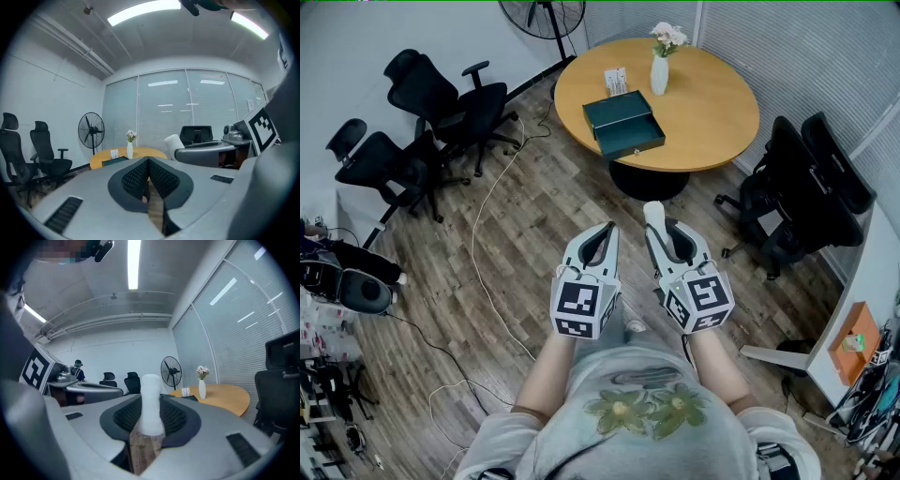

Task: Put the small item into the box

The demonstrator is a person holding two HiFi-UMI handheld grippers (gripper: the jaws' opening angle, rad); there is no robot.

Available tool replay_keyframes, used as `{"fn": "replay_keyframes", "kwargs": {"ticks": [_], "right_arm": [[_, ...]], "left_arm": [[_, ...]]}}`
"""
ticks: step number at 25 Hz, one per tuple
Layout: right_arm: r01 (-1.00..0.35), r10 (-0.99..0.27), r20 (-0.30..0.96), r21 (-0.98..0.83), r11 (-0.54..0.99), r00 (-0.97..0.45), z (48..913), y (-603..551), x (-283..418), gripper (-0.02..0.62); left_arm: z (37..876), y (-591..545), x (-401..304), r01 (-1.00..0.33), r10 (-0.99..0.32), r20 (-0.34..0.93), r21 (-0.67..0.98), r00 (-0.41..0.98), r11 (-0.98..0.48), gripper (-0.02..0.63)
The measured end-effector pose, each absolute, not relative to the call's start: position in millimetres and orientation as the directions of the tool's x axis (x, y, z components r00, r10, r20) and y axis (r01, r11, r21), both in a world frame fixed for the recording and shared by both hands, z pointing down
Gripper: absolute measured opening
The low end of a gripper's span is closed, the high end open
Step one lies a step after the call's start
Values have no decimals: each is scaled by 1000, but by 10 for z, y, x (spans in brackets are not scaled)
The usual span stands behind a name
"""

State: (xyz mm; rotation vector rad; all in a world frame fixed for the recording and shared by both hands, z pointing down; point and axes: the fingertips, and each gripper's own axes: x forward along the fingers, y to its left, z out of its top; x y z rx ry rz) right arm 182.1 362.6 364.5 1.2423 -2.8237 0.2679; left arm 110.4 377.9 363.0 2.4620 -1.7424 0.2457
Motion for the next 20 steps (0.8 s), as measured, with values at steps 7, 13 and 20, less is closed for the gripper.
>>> {"fn": "replay_keyframes", "kwargs": {"ticks": [7,13,20], "right_arm": [[-749,-739,126,-146,646,-662,3701,3387,1670,124],[-764,-752,135,-114,634,-645,3758,2874,1462,127],[-796,-780,161,-91,598,-604,3757,1932,1153,127]], "left_arm": [[3680,3535,938,-941,-920,203,15,335,-339,2],[3725,2993,716,-936,-917,188,31,351,-351,2],[3700,2054,358,-927,-911,172,40,375,-374,2]]}}
